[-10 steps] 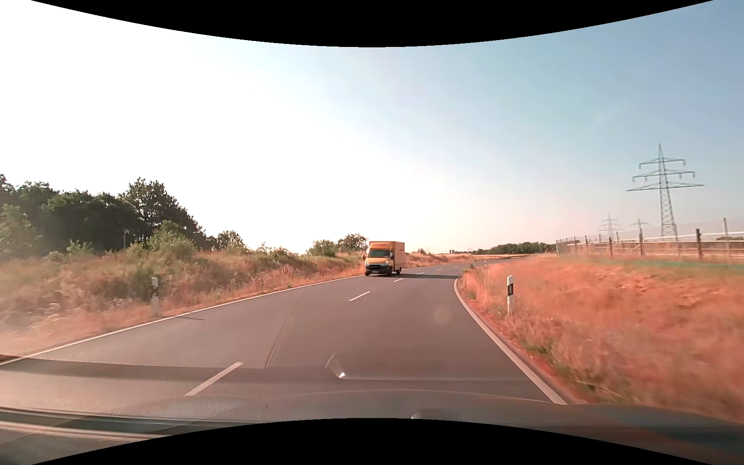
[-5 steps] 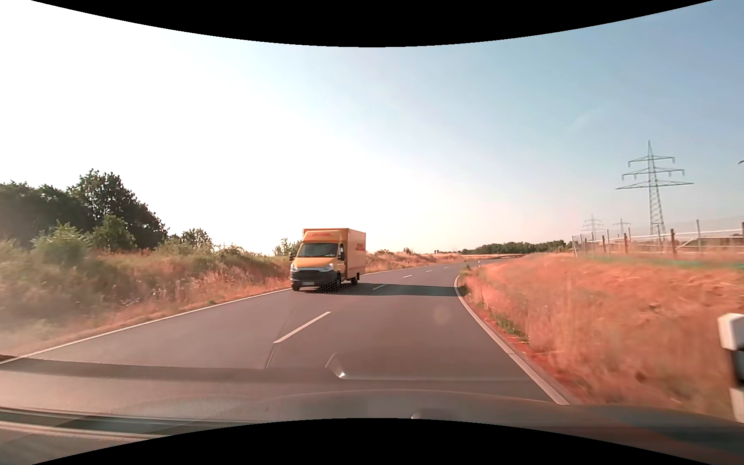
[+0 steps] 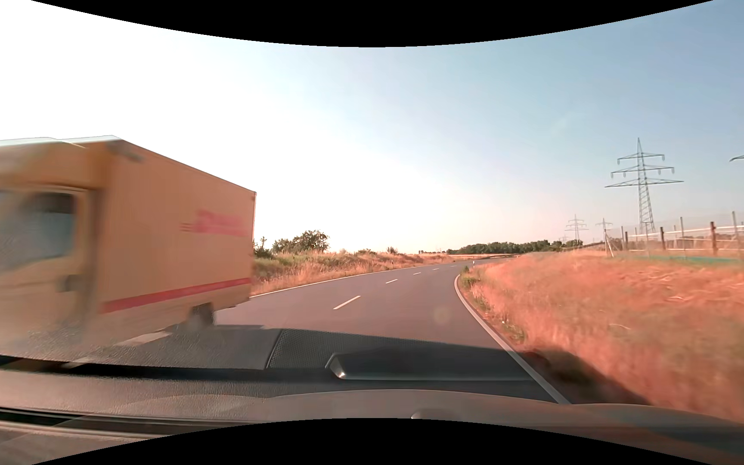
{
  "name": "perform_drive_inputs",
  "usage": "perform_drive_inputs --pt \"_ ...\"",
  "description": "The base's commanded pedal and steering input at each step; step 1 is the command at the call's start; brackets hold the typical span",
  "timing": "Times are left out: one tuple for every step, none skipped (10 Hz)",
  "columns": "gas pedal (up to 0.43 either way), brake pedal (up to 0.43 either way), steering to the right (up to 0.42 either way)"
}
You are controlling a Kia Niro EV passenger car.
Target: Follow the waypoints while adhering to traffic rules and regulations
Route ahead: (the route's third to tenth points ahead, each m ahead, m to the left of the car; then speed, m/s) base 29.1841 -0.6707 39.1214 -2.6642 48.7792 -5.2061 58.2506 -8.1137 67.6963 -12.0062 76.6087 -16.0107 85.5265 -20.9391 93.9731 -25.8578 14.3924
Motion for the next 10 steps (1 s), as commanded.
perform_drive_inputs --pt "0.319 0.000 0.026" --pt "0.319 0.000 0.026" --pt "0.319 0.000 0.026" --pt "0.311 0.000 0.026" --pt "0.311 0.000 0.026" --pt "0.311 0.000 0.026" --pt "0.311 0.000 0.026" --pt "0.311 0.000 0.026" --pt "0.311 0.000 0.026" --pt "0.311 0.000 0.026"
